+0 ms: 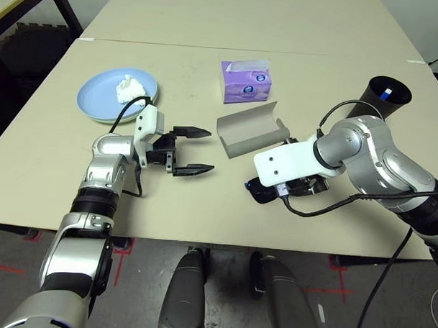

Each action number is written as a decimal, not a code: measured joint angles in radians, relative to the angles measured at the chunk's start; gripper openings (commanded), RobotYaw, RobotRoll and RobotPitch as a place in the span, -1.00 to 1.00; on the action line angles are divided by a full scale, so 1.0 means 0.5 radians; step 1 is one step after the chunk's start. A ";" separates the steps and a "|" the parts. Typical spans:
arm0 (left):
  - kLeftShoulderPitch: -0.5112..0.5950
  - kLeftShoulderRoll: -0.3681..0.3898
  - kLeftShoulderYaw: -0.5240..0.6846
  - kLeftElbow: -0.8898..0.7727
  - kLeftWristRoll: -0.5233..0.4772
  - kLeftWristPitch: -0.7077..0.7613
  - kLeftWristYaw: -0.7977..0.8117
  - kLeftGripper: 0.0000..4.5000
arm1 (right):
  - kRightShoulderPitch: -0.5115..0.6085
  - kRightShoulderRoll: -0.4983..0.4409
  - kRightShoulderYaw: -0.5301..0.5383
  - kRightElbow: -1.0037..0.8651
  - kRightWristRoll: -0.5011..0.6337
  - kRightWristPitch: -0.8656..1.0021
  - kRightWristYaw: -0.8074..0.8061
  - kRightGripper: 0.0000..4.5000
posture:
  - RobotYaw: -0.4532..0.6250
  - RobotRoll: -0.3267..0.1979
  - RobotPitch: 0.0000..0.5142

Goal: Organize and tidy the items on the table.

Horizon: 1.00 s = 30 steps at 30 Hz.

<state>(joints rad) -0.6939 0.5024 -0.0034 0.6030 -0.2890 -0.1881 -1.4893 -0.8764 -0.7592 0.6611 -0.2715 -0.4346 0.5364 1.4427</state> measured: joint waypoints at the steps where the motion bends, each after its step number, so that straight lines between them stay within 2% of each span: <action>1: 0.000 0.000 0.000 -0.001 0.000 0.000 0.000 0.99 | 0.000 0.003 0.000 0.003 -0.001 -0.008 0.000 1.00 | 0.21 0.25 -0.12; 28: 0.015 0.010 -0.008 -0.005 0.000 0.000 0.019 0.99 | 0.002 0.038 -0.001 0.059 0.000 -0.153 0.001 1.00 | 0.23 0.25 -0.15; 30: 0.019 0.011 -0.008 -0.006 0.000 0.000 0.020 1.00 | 0.006 0.041 -0.001 0.059 0.000 -0.165 0.002 0.83 | 0.23 0.25 -0.15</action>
<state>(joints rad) -0.6843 0.5080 -0.0073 0.6002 -0.2889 -0.1881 -1.4795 -0.8734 -0.7387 0.6607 -0.2420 -0.4347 0.4538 1.4435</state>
